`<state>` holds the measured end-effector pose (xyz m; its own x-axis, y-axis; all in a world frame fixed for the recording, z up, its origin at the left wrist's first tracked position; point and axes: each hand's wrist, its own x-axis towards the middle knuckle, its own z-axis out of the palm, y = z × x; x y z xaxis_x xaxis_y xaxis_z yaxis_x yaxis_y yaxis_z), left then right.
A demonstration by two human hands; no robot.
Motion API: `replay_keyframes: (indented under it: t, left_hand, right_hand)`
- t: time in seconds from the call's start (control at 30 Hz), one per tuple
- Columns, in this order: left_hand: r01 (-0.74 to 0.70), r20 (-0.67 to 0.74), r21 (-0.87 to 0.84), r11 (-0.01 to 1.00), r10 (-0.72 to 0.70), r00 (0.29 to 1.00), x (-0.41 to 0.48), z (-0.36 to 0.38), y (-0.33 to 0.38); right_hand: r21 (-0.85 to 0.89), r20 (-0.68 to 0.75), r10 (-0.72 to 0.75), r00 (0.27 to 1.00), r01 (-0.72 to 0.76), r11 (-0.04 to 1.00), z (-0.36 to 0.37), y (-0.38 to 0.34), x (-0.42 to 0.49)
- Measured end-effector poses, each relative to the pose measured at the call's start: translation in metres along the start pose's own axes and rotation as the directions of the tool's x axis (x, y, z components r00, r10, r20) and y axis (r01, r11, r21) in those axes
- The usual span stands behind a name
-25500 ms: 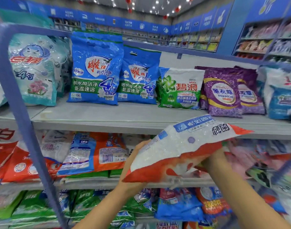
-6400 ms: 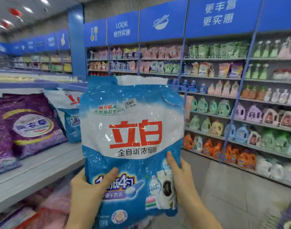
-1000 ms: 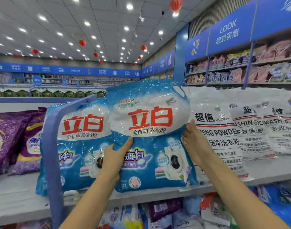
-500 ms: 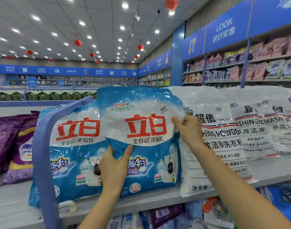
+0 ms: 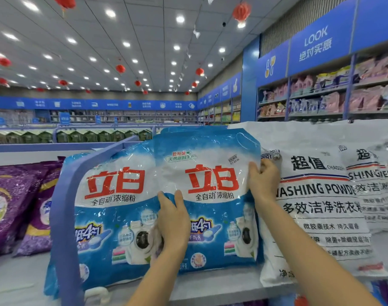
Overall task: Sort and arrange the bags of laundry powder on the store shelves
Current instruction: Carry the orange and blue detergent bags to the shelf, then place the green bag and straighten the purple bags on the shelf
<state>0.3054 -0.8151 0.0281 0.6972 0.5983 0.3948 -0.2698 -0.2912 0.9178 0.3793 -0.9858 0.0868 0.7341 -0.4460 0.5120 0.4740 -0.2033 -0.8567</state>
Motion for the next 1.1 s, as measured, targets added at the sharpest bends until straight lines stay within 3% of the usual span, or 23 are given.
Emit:
replay_keyframes:
  t: [0.17,0.27,0.37,0.43,0.5,0.57,0.6,0.67,0.87,0.97,1.1]
  left_hand:
    - [-0.103,-0.104,0.074,0.992,0.111,0.988,0.005,0.012,-0.003]
    - [-0.253,-0.085,0.112,0.961,0.262,0.961,-0.006,0.008,-0.002]
    - [-0.477,-0.011,0.324,0.817,0.508,0.861,-0.024,-0.01,-0.015]
    - [-0.543,0.053,0.476,0.692,0.593,0.803,-0.037,-0.025,-0.03]
    - [-0.499,0.179,0.678,0.539,0.537,0.824,-0.049,-0.037,-0.041]
    - [-0.465,0.277,0.783,0.413,0.438,0.855,-0.055,-0.042,-0.047]
    - [-0.467,0.301,0.8,0.377,0.422,0.855,-0.056,-0.045,-0.049]
    - [-0.5,0.349,0.805,0.319,0.426,0.835,-0.055,-0.053,-0.053]
    - [-0.603,0.526,0.786,0.136,0.365,0.768,-0.06,-0.079,-0.055]
    - [-0.643,0.588,0.765,0.035,0.372,0.719,-0.062,-0.088,-0.053]
    - [-0.694,0.659,0.72,-0.008,0.323,0.68,-0.066,-0.103,-0.048]
  right_hand:
    - [-0.189,0.146,-0.05,0.988,0.078,0.979,-0.005,0.005,0.018]
    - [-0.146,0.227,-0.074,0.971,0.109,0.983,-0.013,0.002,0.007]
    - [0.054,0.218,-0.1,0.971,0.09,0.994,-0.036,0.004,-0.025]
    - [0.003,0.16,-0.222,0.962,0.225,0.974,-0.046,0.012,-0.058]
    - [-0.118,0.281,-0.395,0.875,0.44,0.89,-0.04,0.018,-0.093]
    - [-0.297,0.498,-0.479,0.723,0.66,0.69,-0.027,0.019,-0.118]
    - [-0.386,0.599,-0.449,0.663,0.73,0.564,-0.02,0.019,-0.124]
    - [-0.513,0.688,-0.321,0.651,0.749,0.42,-0.011,0.017,-0.128]
    - [-0.615,0.673,-0.15,0.724,0.661,0.429,-0.005,0.023,-0.134]
    - [-0.62,0.65,-0.158,0.743,0.639,0.456,-0.006,0.022,-0.138]
    - [-0.613,0.659,-0.13,0.74,0.629,0.478,-0.009,0.014,-0.14]
